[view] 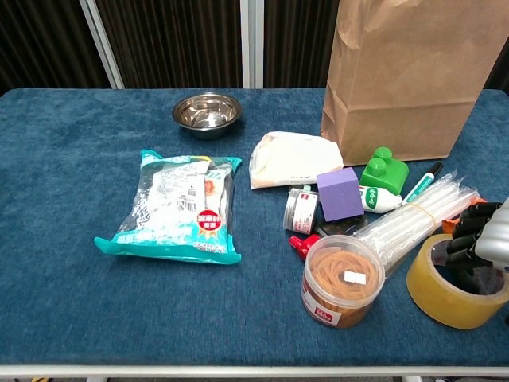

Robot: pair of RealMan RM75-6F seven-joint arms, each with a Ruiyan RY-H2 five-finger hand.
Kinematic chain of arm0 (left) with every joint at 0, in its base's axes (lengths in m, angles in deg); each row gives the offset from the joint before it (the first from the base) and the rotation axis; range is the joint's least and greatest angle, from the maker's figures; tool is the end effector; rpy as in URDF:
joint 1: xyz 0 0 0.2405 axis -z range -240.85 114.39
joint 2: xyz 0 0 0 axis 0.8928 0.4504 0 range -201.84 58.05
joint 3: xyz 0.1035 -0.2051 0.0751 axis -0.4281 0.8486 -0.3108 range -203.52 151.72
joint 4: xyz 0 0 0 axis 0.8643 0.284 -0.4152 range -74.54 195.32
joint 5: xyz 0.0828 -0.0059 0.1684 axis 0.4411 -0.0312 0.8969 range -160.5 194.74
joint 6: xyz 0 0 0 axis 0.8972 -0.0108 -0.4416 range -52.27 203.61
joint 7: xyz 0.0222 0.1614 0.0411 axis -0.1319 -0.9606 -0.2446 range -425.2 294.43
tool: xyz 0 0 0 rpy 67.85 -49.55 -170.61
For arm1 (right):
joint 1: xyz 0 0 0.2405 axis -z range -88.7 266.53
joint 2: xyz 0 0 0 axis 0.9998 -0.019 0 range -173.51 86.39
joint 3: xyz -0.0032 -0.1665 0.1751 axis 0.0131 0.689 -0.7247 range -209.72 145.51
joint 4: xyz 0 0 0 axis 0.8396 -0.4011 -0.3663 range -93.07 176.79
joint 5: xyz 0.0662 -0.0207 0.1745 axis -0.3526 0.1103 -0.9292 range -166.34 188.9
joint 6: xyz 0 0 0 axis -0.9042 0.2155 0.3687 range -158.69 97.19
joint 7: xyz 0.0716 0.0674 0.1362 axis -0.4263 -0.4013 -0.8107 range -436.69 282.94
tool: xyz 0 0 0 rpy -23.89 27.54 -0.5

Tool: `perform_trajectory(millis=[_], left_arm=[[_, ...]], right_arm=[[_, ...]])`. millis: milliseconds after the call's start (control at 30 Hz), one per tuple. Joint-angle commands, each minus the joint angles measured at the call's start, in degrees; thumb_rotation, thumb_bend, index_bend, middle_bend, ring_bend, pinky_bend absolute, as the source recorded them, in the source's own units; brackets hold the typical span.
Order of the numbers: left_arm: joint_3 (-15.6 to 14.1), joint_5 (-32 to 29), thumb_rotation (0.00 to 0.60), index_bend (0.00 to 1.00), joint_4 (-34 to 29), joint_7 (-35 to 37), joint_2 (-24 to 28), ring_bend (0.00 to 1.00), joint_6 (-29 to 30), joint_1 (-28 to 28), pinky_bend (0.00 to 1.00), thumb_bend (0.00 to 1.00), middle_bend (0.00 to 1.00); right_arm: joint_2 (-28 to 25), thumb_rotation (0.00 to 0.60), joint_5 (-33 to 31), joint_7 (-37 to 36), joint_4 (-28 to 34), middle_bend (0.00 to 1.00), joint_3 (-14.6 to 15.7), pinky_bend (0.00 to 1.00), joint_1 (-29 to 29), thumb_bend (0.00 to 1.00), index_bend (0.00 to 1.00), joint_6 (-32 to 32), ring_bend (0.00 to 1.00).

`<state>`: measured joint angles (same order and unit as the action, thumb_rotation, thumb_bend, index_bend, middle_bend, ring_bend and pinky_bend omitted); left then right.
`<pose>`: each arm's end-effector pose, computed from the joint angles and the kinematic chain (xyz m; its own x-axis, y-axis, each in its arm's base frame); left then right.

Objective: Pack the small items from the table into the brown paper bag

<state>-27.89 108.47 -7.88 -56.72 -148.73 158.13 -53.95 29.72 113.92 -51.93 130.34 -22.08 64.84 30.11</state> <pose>-0.3231 0.2145 0.1158 0.4595 0.0937 0.8832 0.8830 -0.1558 -0.4428 -0.2277 -0.2045 0.0240 0.8396 -0.1384 0.5253 -0.4548 -0.7079 0.5404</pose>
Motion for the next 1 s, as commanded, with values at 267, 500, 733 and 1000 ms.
perform_trajectory(millis=[267, 500, 733, 1000], left_arm=[[-0.3, 0.2, 0.600, 0.10, 1.8, 1.3, -0.9, 0.00, 0.0, -0.1, 0.05, 0.06, 0.07], [-0.5, 0.4, 0.600, 0.10, 2.2, 1.7, -1.1, 0.00, 0.0, -0.2, 0.05, 0.06, 0.07], [-0.5, 0.4, 0.600, 0.10, 2.2, 1.9, -1.1, 0.00, 0.3, -0.2, 0.05, 0.06, 0.07], [-0.2, 0.5, 0.600, 0.10, 1.4, 1.7, -0.6, 0.00, 0.2, 0.2, 0.05, 0.06, 0.07]], right_arm=[[2.3, 0.600, 1.5, 2.2, -2.6, 0.56, -0.4, 0.34, 0.9, 0.12, 0.68, 2.2, 0.40], [2.9, 0.600, 2.7, 2.9, -3.7, 0.62, -0.2, 0.36, 1.3, 0.18, 0.76, 3.4, 0.46], [2.8, 0.600, 3.3, 2.6, -4.0, 0.65, -0.3, 0.38, 1.8, 0.24, 0.79, 5.0, 0.48], [-1.4, 0.600, 6.0, 2.2, 0.7, 0.65, -3.4, 0.38, 2.1, 0.24, 0.79, 13.4, 0.48]])
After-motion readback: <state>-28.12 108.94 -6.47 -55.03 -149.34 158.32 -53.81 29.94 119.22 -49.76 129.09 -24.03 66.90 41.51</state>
